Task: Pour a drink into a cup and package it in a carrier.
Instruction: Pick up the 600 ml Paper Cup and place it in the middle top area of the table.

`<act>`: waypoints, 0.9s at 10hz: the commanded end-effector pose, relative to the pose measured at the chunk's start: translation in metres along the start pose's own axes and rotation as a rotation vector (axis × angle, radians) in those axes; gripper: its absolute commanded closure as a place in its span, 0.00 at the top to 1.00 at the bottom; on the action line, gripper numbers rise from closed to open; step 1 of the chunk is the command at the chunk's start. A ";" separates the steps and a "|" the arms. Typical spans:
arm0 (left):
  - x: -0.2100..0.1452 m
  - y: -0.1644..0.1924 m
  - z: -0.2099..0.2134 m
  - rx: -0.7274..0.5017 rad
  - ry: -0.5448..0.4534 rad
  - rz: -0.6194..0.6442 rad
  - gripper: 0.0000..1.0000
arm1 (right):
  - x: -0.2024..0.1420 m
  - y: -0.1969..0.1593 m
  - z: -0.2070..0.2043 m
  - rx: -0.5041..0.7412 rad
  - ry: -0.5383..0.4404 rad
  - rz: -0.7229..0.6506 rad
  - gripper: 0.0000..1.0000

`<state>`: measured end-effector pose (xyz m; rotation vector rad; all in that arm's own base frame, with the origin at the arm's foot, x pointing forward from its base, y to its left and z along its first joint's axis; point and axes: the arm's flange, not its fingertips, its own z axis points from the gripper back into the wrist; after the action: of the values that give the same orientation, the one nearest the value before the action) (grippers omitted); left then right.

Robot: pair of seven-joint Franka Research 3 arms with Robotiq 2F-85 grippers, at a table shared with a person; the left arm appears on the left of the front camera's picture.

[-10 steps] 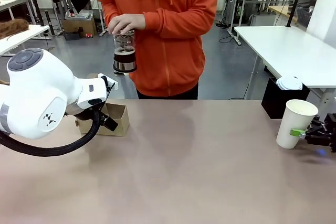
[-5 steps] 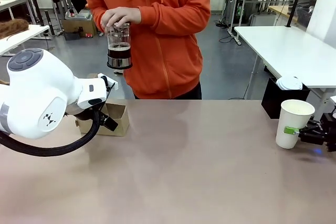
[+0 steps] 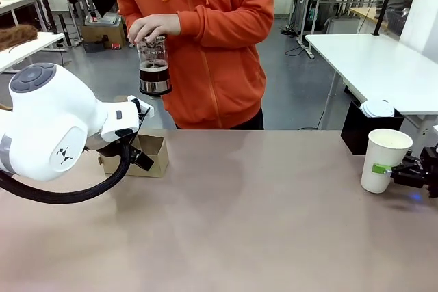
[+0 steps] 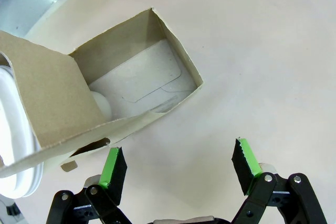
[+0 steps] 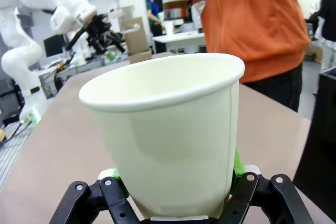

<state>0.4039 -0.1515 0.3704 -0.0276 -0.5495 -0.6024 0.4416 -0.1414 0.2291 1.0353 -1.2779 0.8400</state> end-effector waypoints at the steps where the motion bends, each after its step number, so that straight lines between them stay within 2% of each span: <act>1: 0.000 0.000 0.000 -0.001 -0.001 0.000 1.00 | 0.056 0.022 -0.020 -0.109 -0.039 -0.027 0.80; 3: 0.000 0.000 0.000 -0.001 -0.001 0.000 1.00 | 0.099 0.033 -0.070 -0.160 -0.024 -0.065 0.80; 5: 0.000 0.000 0.000 -0.001 -0.001 0.000 1.00 | 0.115 0.034 -0.124 -0.191 -0.018 -0.115 0.80; 6: 0.000 0.000 0.000 -0.001 -0.001 0.000 1.00 | 0.118 0.035 -0.159 -0.185 -0.031 -0.142 0.80; 9: 0.000 0.000 0.000 -0.001 -0.001 0.000 1.00 | 0.106 0.024 -0.245 -0.256 -0.064 -0.108 0.80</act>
<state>0.4038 -0.1516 0.3703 -0.0274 -0.5493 -0.6027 0.4953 0.0791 0.3486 0.9717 -1.2888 0.5710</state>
